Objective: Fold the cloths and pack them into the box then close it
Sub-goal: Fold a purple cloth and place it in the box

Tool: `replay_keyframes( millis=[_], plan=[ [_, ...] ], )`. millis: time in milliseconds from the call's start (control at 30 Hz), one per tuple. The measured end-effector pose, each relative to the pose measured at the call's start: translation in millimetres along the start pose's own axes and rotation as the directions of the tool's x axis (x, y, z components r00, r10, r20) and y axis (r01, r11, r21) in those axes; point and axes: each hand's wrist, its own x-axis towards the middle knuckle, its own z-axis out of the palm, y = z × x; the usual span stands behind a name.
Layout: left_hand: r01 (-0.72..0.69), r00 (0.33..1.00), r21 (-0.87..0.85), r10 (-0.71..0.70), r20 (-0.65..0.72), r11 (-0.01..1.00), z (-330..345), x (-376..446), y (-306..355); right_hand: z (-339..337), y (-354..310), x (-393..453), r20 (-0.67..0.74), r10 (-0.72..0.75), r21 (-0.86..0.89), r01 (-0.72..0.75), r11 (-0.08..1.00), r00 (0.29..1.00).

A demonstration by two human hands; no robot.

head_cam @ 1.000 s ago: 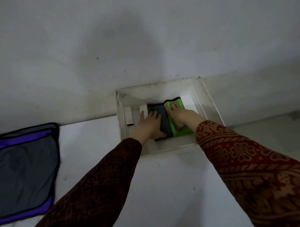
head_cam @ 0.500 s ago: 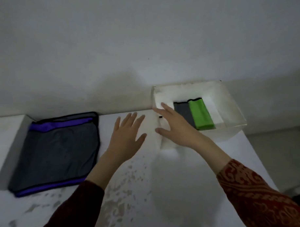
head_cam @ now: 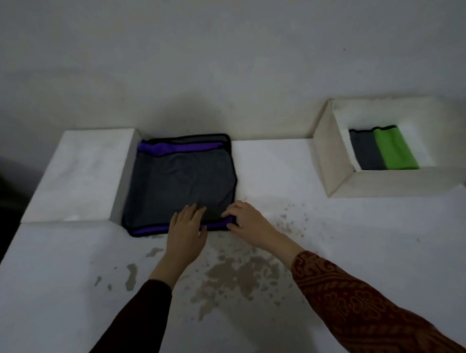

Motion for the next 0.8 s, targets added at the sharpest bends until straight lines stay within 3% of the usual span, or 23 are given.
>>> replay_keyframes(
  millis=[167, 333, 400, 467, 533, 667, 800],
  plan=[
    [-0.005, 0.996, -0.043, 0.009, 0.084, 0.999, 6.8, -2.3, -31.7, 19.7, -13.7, 21.8, -0.009, -0.008, -0.089, 0.007, 0.996, 1.000],
    [-0.064, 0.998, 0.006, 0.064, 0.002, 0.998, 8.9, 2.8, -41.6, 28.2, -12.7, 37.5, -0.036, -0.096, -0.329, 0.079, 0.941, 0.995],
    [-0.083, 0.996, 0.061, 0.084, -0.023, 0.995, 6.5, 7.1, -42.4, 27.1, -15.0, 40.6, -0.106, -0.116, -0.296, 0.080, 0.952, 0.988],
    [-0.089, 0.995, 0.109, 0.093, -0.027, 0.990, 4.3, 12.5, -44.7, 21.5, -23.3, 42.9, -0.159, -0.083, -0.154, 0.058, 0.986, 0.984],
    [-0.094, 0.994, 0.098, 0.098, -0.046, 0.991, 1.3, 19.5, -46.9, 14.3, -29.7, 45.7, -0.133, -0.082, -0.082, 0.072, 0.994, 0.988],
    [0.008, 0.995, 0.178, 0.010, -0.103, 0.984, -7.5, 34.6, -66.4, 0.7, -30.0, 51.3, -0.061, -0.128, -0.212, 0.112, 0.971, 0.990],
    [0.089, 0.986, 0.299, -0.043, -0.158, 0.950, -16.1, 36.1, -103.7, -8.3, -15.4, 60.8, -0.130, -0.153, -0.218, 0.123, 0.968, 0.980]
  ],
)
